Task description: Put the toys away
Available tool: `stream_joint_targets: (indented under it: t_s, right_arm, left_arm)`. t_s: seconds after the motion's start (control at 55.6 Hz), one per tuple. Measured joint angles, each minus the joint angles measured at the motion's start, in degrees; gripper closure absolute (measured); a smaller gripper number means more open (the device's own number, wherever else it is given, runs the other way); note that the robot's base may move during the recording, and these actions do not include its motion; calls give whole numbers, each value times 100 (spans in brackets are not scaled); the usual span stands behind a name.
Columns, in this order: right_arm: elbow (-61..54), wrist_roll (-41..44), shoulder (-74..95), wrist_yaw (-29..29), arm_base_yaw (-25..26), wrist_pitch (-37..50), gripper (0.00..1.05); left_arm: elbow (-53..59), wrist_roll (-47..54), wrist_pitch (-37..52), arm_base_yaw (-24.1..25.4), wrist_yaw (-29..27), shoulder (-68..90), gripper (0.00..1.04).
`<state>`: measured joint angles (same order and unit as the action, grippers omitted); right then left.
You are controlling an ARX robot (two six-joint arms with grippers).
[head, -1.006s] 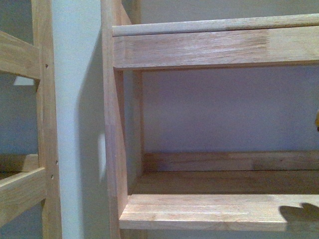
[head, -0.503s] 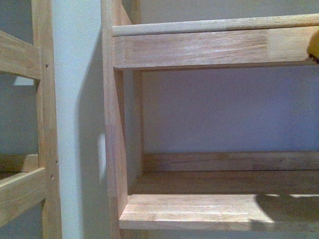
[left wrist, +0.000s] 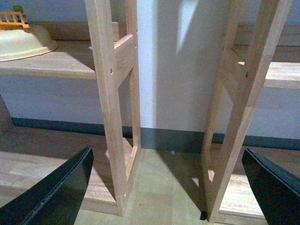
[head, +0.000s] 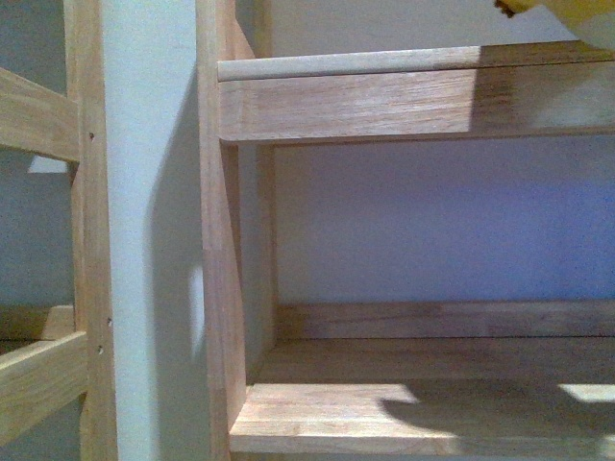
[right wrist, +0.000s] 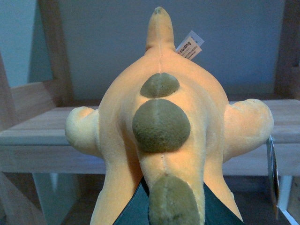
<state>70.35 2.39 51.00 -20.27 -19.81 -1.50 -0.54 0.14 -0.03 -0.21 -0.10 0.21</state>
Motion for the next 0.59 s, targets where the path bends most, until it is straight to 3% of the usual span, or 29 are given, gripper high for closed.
stream_joint_targets:
  t_s: [0.377,0.593]
  right_arm:
    - [1239,-129,1274,452,-37,42,98]
    - [2413,-636,2243,938,129,-26,98]
  left_arm:
    - [0,0,0,0,0,0,6]
    - [0,0,0,-2,2,0,6]
